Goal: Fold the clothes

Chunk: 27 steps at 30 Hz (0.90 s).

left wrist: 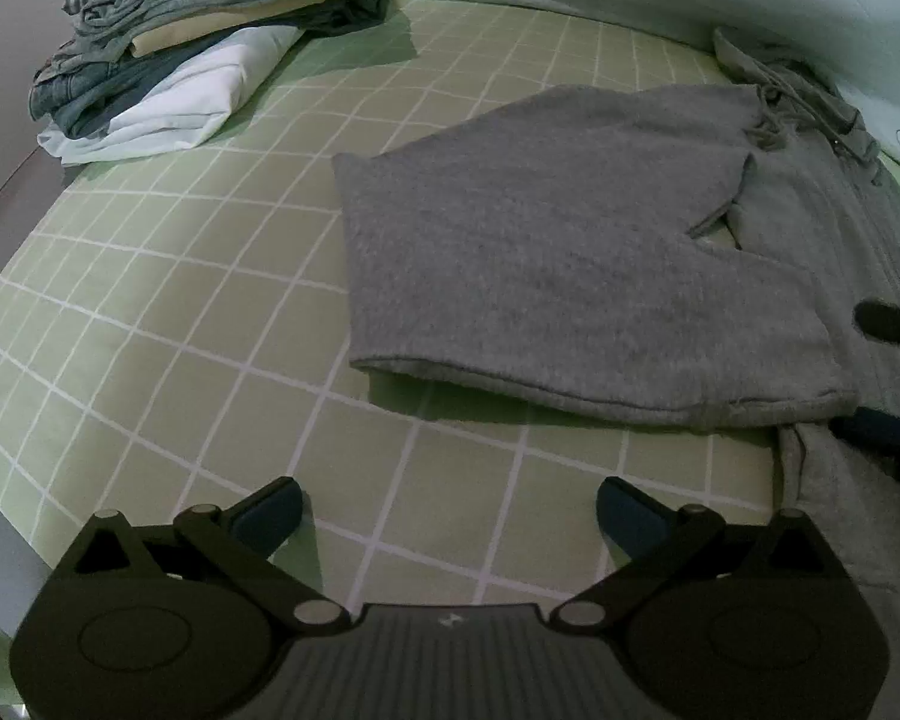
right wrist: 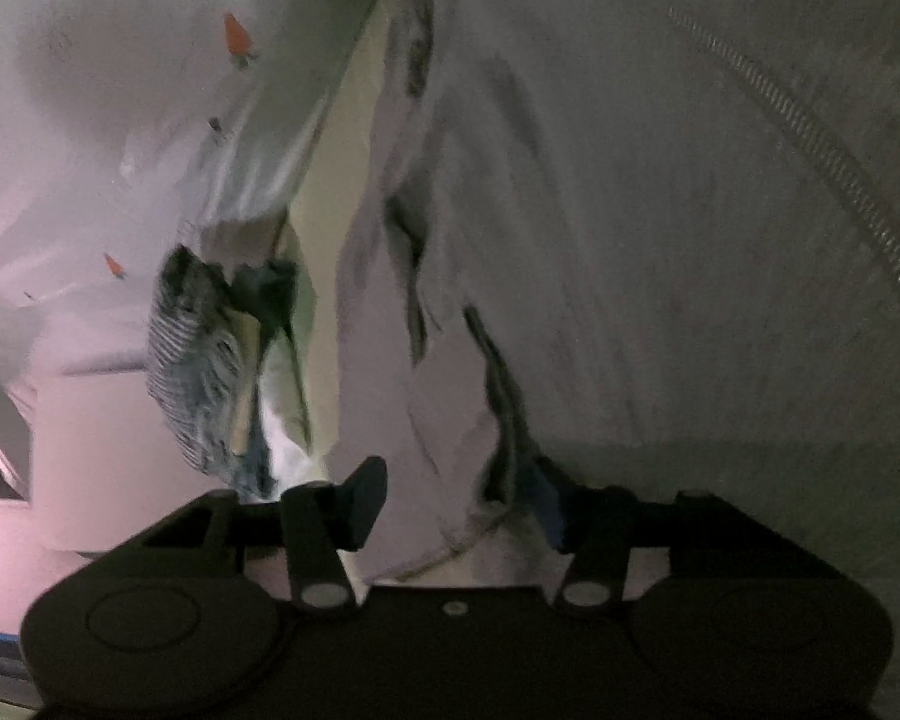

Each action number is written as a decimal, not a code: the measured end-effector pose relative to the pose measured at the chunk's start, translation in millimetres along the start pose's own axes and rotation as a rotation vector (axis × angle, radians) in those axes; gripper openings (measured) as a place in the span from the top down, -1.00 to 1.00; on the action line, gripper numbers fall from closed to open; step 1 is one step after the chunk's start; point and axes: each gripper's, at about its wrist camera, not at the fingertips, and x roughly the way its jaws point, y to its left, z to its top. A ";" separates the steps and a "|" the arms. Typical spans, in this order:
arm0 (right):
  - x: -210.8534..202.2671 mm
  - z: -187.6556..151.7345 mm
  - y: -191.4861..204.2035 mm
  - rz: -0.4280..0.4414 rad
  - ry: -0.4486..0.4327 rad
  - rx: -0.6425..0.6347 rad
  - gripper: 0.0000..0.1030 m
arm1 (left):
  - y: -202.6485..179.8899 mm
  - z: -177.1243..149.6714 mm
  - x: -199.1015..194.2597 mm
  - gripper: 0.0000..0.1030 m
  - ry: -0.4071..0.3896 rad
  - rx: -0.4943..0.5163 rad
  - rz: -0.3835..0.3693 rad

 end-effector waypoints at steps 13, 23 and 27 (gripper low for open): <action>2.6 -10.2 32.6 -0.032 -0.012 -0.158 0.86 | -1.8 -2.5 0.6 -1.00 -0.023 -0.012 0.009; -27.6 23.5 95.4 0.028 -0.109 -0.319 0.88 | -4.6 -3.3 -1.0 -1.00 -0.012 -0.077 0.047; -52.7 53.5 100.4 0.070 -0.180 -0.316 0.88 | -4.7 -1.3 -0.7 -1.00 0.013 -0.106 0.062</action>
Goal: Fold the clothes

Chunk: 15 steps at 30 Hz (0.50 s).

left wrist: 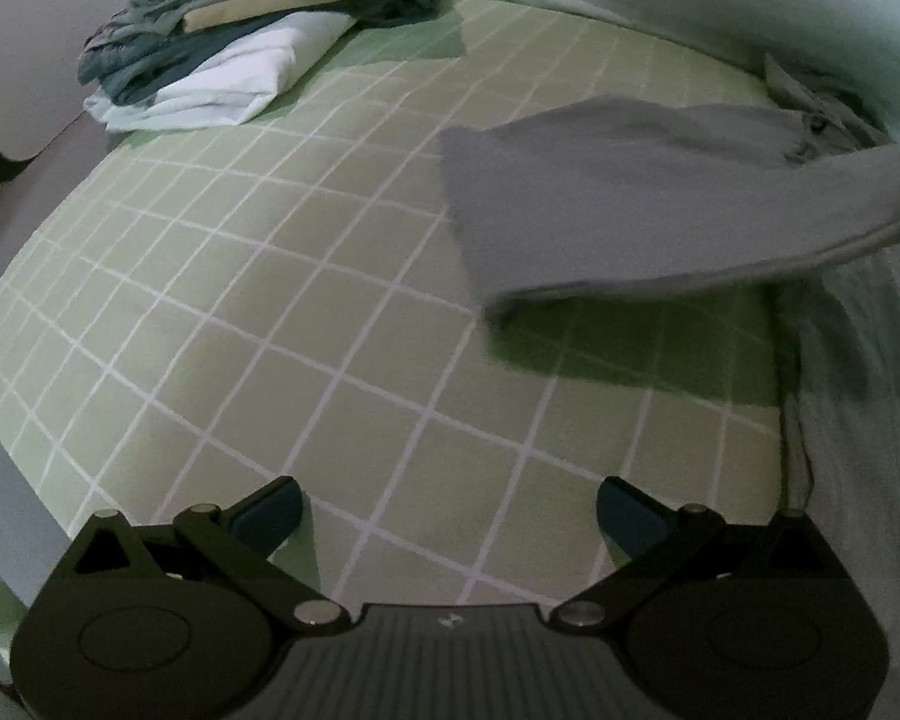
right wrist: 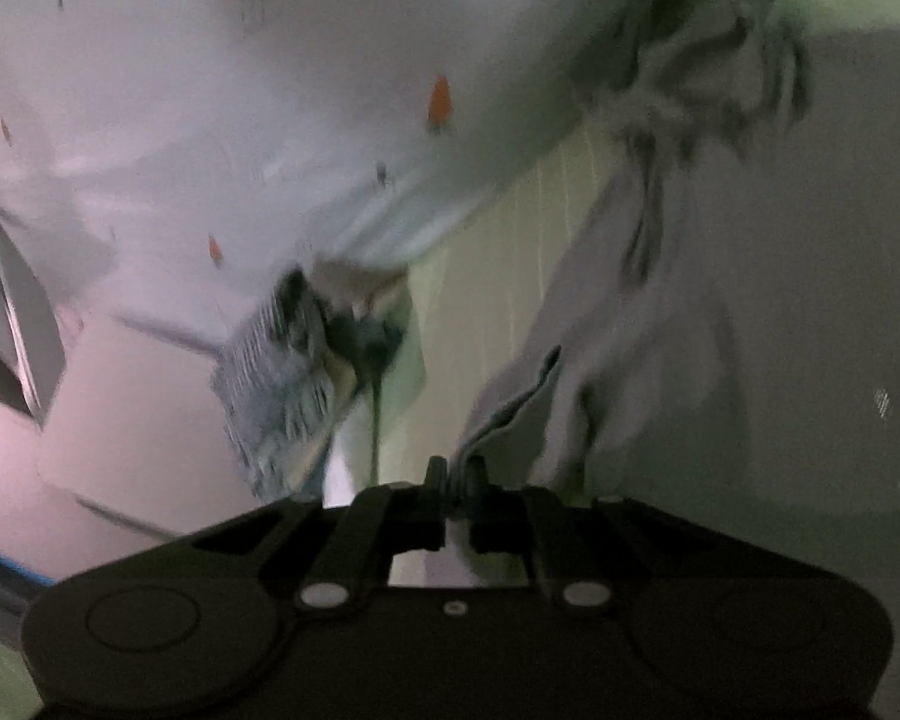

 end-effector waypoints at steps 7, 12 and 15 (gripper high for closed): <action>-47.7 56.3 -31.9 -0.031 -0.201 0.025 0.89 | -1.5 7.4 1.4 -1.00 0.063 -0.034 0.019; -88.7 92.2 -61.2 -0.104 -0.354 0.010 0.89 | -2.7 12.2 2.5 -1.00 0.104 -0.049 0.028; -112.6 113.3 -81.4 -0.137 -0.448 0.019 0.90 | -3.4 16.1 3.0 -1.00 0.123 -0.062 0.033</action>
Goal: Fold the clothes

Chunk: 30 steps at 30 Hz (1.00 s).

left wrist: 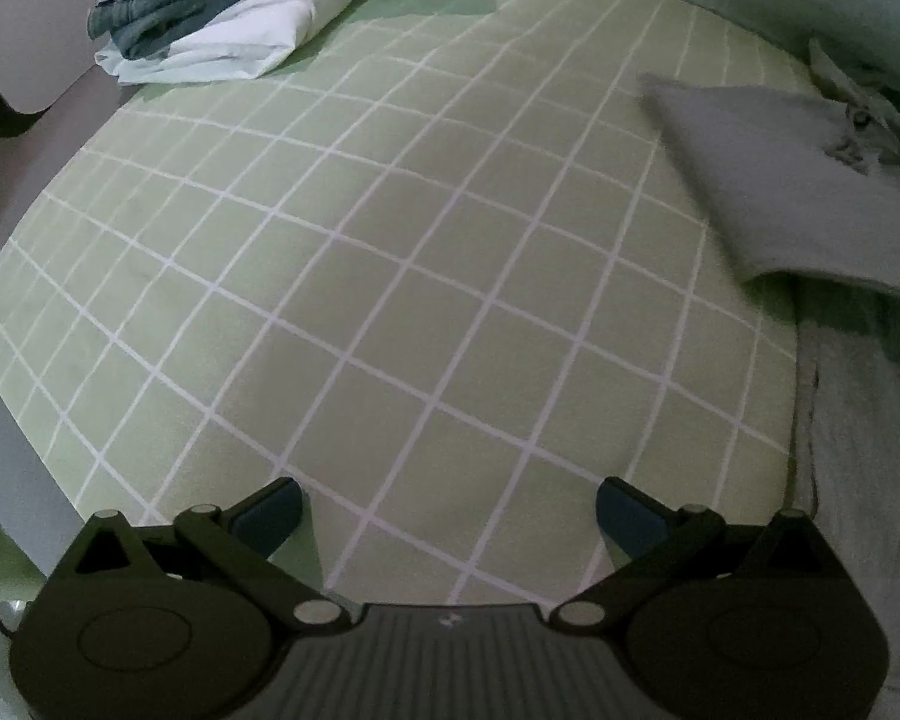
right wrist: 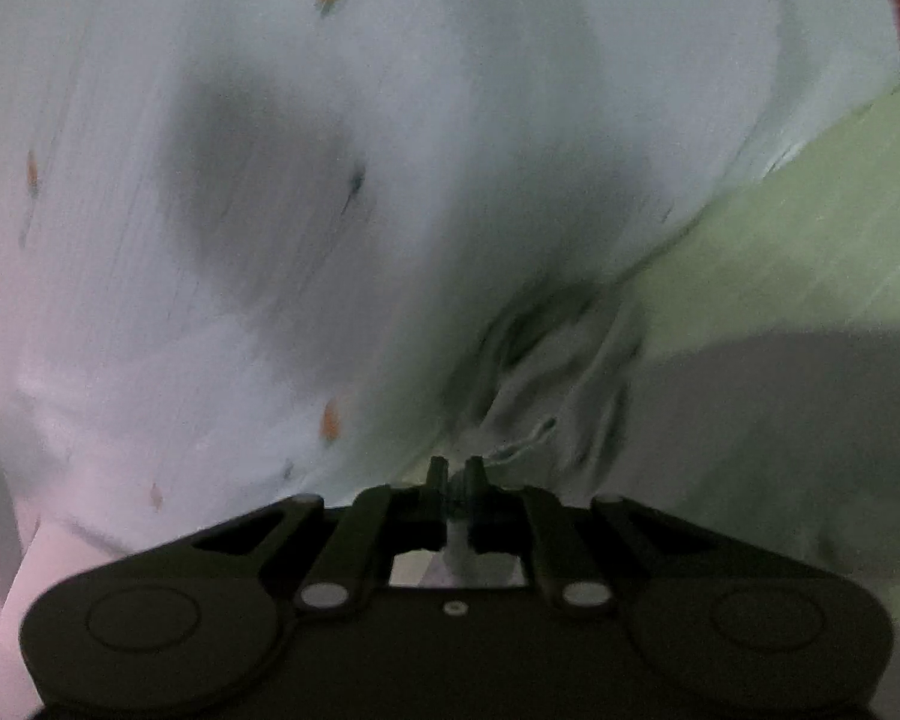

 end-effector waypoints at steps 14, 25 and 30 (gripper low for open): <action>-41.8 68.5 -81.1 -0.186 -0.277 0.078 0.91 | -12.2 21.0 3.5 -1.00 0.056 -0.007 0.039; -100.7 89.7 -118.8 -0.393 -0.477 0.032 0.91 | -40.9 43.6 6.3 -1.00 0.020 0.113 0.090; -97.3 70.9 -157.8 -0.567 -0.382 0.069 0.91 | -62.0 63.7 10.4 -1.00 -0.020 0.101 0.079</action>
